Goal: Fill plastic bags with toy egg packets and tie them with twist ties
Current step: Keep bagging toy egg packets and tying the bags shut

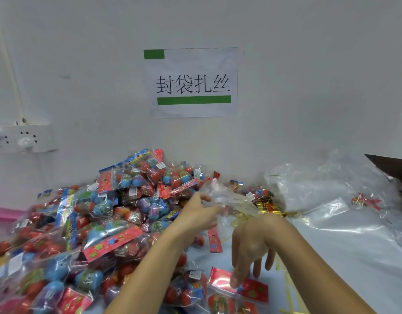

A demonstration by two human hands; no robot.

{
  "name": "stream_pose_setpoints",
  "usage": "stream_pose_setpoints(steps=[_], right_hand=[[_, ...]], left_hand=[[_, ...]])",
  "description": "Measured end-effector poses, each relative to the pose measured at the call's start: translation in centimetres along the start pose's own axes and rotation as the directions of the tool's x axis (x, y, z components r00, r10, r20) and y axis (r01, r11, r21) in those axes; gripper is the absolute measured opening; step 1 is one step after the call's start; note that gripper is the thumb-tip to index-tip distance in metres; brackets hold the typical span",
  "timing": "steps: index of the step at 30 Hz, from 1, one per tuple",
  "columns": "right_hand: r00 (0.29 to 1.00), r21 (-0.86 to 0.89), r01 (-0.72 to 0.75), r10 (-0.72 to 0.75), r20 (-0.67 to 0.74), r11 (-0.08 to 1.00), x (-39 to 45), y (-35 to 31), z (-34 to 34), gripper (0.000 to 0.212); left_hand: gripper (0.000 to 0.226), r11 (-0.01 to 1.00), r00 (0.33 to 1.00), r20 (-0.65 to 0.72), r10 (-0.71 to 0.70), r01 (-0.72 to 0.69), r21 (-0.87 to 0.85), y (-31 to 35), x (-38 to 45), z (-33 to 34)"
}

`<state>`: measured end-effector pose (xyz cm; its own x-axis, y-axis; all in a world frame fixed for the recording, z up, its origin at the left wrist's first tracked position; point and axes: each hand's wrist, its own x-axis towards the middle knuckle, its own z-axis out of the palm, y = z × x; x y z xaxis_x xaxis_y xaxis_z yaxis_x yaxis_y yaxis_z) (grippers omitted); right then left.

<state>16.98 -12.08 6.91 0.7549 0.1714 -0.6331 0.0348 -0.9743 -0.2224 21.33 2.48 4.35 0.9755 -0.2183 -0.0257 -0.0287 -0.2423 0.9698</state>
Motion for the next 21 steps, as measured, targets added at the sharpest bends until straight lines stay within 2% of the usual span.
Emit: stream_pose_setpoints(steps=[3,5,8,10,12,14,17,19,21], right_hand=[[1.000,-0.035,0.001,-0.002,-0.019,0.999,0.8,-0.4,0.4,0.058],[0.999,-0.041,0.011,-0.012,-0.029,0.999,1.2,-0.4,0.5,0.052],[0.996,-0.037,0.049,-0.052,-0.072,0.998,1.7,-0.4,0.7,0.040],[0.993,-0.027,0.081,-0.083,-0.083,0.996,1.7,-0.5,0.7,0.034],[0.993,0.020,0.100,-0.098,-0.068,0.995,1.5,-0.6,0.5,0.021],[0.995,0.093,0.099,-0.096,-0.040,0.991,1.2,-0.6,0.3,0.027],[0.995,0.078,0.100,-0.099,-0.017,0.992,1.2,-0.9,0.5,0.052],[0.992,0.008,0.122,-0.121,-0.034,0.993,1.4,-1.2,0.9,0.050],[0.989,-0.046,0.134,-0.136,-0.048,0.990,1.3,-1.4,1.0,0.041]], left_hand=[[0.044,0.988,0.995,0.089,0.039,-0.052,0.146,0.0,-0.4,-0.2],[0.049,0.950,0.993,0.108,0.047,-0.078,0.302,0.3,-0.6,-1.2],[0.051,0.768,0.998,0.046,0.041,-0.060,0.638,0.7,-0.8,-3.8],[0.051,0.662,0.998,-0.065,0.015,0.038,0.748,0.9,-1.0,-6.1],[0.046,0.541,0.978,-0.208,-0.004,0.177,0.822,1.1,-1.4,-8.5],[0.045,0.441,0.952,-0.302,-0.057,0.296,0.847,1.3,-2.1,-10.8],[0.076,0.369,0.932,-0.257,-0.257,0.340,0.865,1.7,-3.5,-13.2],[0.087,0.311,0.918,-0.206,-0.340,0.316,0.896,1.8,-4.2,-13.8],[0.087,0.319,0.917,-0.179,-0.357,0.300,0.899,1.9,-4.3,-13.9]])
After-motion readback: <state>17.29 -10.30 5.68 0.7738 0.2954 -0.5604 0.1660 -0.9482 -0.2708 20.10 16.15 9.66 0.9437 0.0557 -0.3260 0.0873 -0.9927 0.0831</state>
